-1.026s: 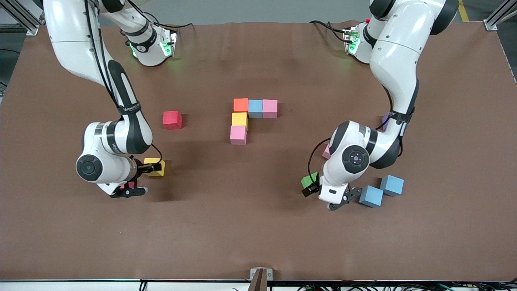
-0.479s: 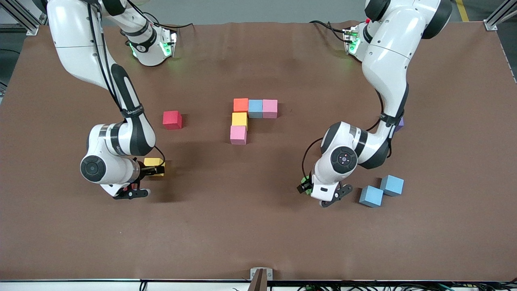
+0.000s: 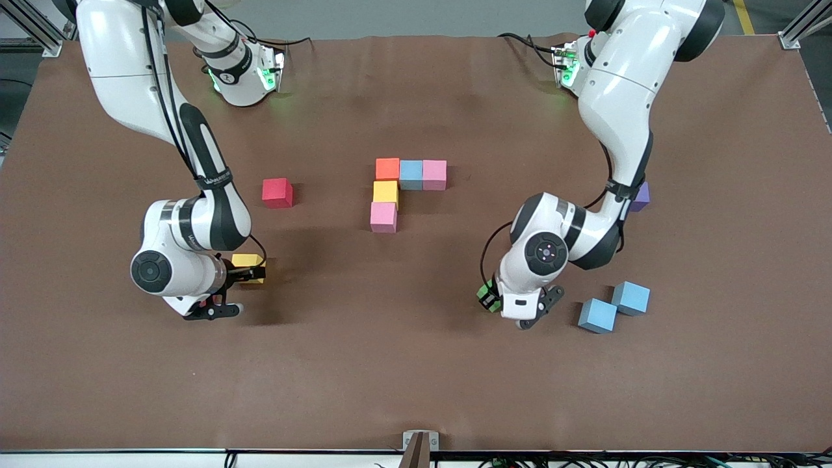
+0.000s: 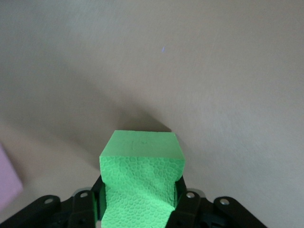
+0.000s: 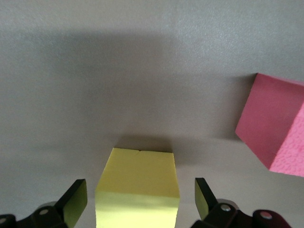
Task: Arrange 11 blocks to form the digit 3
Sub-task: 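Carry green beside pink with the left gripper while the right gripper lifts yellow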
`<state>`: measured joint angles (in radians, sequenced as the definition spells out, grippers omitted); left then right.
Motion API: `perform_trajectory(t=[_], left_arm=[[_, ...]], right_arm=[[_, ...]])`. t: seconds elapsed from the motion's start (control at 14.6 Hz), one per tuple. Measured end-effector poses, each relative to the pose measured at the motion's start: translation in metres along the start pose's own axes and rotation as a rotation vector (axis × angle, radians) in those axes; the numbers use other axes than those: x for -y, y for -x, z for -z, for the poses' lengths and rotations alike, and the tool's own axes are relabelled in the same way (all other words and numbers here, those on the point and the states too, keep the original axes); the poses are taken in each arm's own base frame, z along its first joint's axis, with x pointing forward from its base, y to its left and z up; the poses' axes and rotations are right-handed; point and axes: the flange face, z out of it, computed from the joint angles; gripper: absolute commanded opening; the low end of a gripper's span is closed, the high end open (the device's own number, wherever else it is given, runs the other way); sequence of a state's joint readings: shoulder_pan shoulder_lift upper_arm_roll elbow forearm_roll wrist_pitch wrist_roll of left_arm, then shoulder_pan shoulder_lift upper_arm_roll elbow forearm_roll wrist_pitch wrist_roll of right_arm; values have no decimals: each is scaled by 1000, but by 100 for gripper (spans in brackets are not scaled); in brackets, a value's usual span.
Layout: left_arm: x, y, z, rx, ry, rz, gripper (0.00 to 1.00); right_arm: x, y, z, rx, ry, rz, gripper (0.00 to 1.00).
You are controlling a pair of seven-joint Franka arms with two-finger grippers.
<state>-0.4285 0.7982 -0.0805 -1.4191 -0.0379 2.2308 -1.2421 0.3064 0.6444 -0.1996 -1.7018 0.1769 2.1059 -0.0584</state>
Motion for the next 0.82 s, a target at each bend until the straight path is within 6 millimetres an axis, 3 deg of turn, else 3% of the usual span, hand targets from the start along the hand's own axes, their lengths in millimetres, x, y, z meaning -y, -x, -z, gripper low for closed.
perform_trajectory(t=[0.21, 0.41, 0.62, 0.82], left_arm=[[-1, 62, 28, 2, -17, 113, 21], [10, 128, 41, -6, -35, 307, 22], [15, 158, 45, -14, -33, 540, 22], [13, 187, 35, -6, 3, 722, 21]], right_arm=[[-1, 5, -9, 20, 1, -3, 100], [-1, 6, -11, 25, 1, -3, 92], [-1, 6, -11, 25, 0, -2, 90], [-1, 6, -12, 26, 0, -2, 88]])
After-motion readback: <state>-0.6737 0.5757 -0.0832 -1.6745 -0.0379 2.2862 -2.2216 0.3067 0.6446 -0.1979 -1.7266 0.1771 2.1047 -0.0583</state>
